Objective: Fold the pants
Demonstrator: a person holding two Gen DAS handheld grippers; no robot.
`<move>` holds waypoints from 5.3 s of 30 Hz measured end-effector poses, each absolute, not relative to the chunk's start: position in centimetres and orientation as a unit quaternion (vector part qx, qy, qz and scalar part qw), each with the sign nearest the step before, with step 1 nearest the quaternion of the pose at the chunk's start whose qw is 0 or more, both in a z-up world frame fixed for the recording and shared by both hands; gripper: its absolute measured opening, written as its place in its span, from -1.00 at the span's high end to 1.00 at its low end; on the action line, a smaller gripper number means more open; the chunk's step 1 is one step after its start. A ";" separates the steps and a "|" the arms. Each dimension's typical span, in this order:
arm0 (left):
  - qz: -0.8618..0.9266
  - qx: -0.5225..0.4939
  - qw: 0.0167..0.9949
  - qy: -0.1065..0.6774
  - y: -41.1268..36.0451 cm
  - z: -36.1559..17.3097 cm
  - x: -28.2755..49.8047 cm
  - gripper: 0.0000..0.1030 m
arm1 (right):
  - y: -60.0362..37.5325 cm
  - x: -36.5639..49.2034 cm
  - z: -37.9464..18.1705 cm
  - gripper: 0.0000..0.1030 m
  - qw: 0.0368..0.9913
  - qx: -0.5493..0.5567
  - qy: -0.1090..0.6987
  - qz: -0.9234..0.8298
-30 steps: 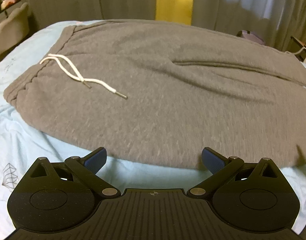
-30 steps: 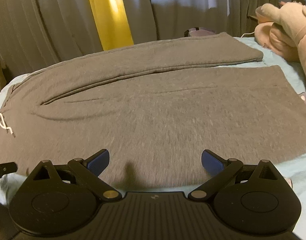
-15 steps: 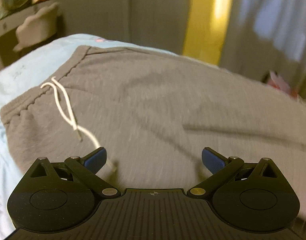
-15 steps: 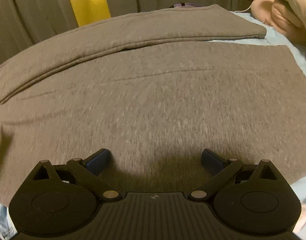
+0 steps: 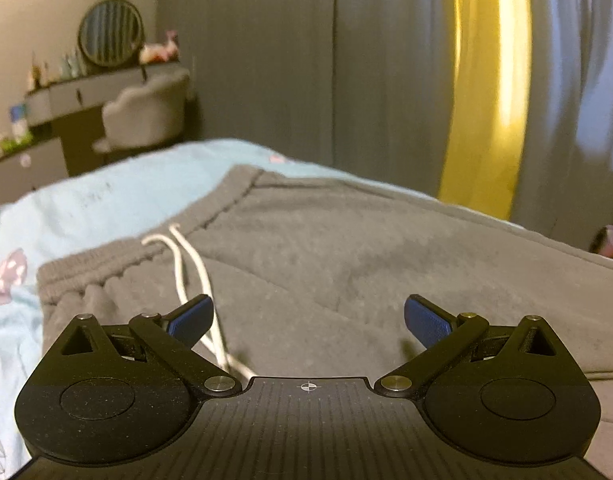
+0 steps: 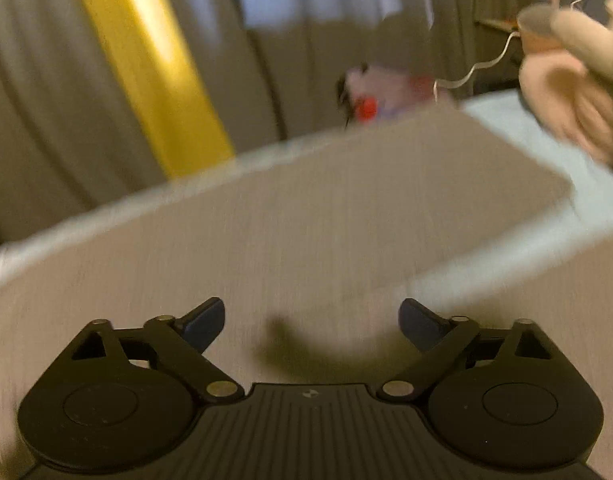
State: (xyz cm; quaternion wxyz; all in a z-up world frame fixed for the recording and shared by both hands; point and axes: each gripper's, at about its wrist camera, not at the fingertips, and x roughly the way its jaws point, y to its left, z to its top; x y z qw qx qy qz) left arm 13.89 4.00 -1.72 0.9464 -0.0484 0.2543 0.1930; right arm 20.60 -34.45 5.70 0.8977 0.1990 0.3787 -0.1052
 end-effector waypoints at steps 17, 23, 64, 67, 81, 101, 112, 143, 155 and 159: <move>0.193 -0.069 0.939 0.277 3.5 -6.8 15.3 -1.00 | -41.0 44.0 -1.1 0.58 0.830 0.223 0.412 -0.303; 0.177 -0.108 0.939 0.275 4.7 -7.1 15.3 -1.00 | -42.8 36.8 1.4 0.90 0.865 0.277 0.335 -0.249; 0.053 -0.348 0.834 0.425 8.7 -4.0 40.0 0.12 | -47.5 9.6 -7.1 0.90 0.775 0.584 0.133 -0.204; 0.072 -0.300 0.844 0.438 8.3 -4.1 40.2 0.87 | -47.4 9.7 -7.1 0.90 0.779 0.580 0.126 -0.202; -0.042 -0.329 0.895 0.298 12.7 7.7 16.2 0.87 | -48.2 -0.9 1.5 0.91 0.810 0.555 0.073 -0.174; 0.117 -0.363 0.856 0.348 21.0 -1.6 8.1 -0.11 | -47.9 -7.6 -2.6 0.49 0.786 0.503 0.266 -0.241; 0.120 -0.358 0.877 0.299 24.7 0.9 7.0 0.74 | -47.1 -6.3 2.1 0.89 0.844 0.415 0.234 -0.245; 0.017 0.034 0.926 0.376 1.5 -2.8 15.3 -0.42 | -39.9 1.9 -1.5 -0.47 0.863 0.258 0.380 -0.211; 0.084 0.061 0.925 0.364 0.6 -1.1 19.6 -0.45 | -37.4 4.2 -2.8 -0.93 0.879 0.180 0.387 -0.213; -0.021 -0.016 0.934 0.356 1.2 1.0 14.0 -0.72 | -37.5 4.0 -2.8 -0.93 0.879 0.188 0.382 -0.213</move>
